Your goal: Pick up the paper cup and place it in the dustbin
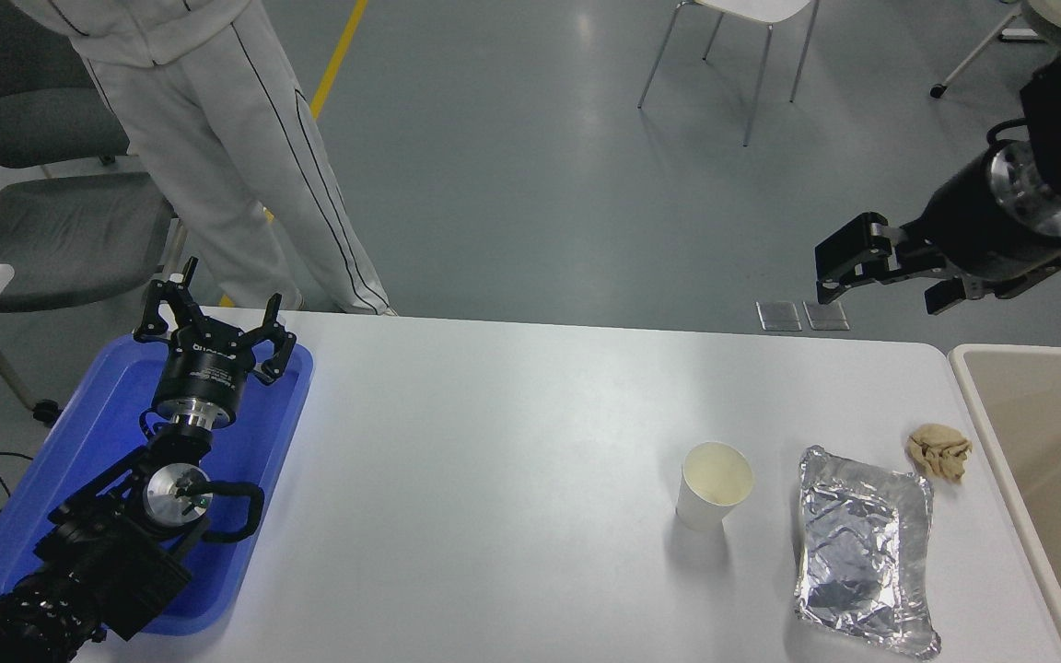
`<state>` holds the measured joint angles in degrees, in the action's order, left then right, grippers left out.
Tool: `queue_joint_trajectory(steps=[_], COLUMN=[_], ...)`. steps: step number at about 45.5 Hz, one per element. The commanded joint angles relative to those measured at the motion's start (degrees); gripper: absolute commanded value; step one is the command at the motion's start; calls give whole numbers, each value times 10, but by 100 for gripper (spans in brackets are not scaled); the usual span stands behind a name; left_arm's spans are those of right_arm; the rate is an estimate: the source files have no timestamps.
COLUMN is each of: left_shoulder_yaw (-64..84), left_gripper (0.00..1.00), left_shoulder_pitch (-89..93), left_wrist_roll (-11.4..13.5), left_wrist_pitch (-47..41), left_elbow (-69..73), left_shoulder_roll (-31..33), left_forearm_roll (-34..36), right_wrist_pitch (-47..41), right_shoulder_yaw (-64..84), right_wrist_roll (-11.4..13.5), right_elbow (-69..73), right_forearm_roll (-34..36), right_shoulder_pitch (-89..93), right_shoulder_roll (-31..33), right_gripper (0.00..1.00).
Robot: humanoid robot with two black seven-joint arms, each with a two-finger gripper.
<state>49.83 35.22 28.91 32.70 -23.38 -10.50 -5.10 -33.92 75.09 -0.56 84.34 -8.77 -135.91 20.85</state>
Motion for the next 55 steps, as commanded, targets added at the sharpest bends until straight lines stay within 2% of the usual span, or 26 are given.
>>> queue_joint_trajectory(steps=[1,10,34,43,55], left_shoulder_yaw=[0,0,0,0,1], left_gripper=[100,100,100,100,100], left_shoulder_pitch=[0,0,0,0,1], left_wrist_roll=[0,0,0,0,0], left_wrist_pitch=[0,1,1,1,1], left_elbow=[0,-1,-1,-1,-1], left_shoulder_roll=[0,0,0,0,0], left_forearm_roll=[0,0,0,0,0], right_wrist_pitch=[-1,-88,-91,-59,57], right_shoulder_yaw=[2,-7,-34,-62,-96], right_wrist_roll=[23,29,29,29,29], right_elbow=[3,3,-1,-7,-8], right_forearm_roll=[-11,-37,-37,-33,-31], right_shoulder_pitch=[-10,-38,-11,54,160], right_shoulder_roll=[-8,-7,-7,-9,-12], right_gripper=[100,100,100,100,99])
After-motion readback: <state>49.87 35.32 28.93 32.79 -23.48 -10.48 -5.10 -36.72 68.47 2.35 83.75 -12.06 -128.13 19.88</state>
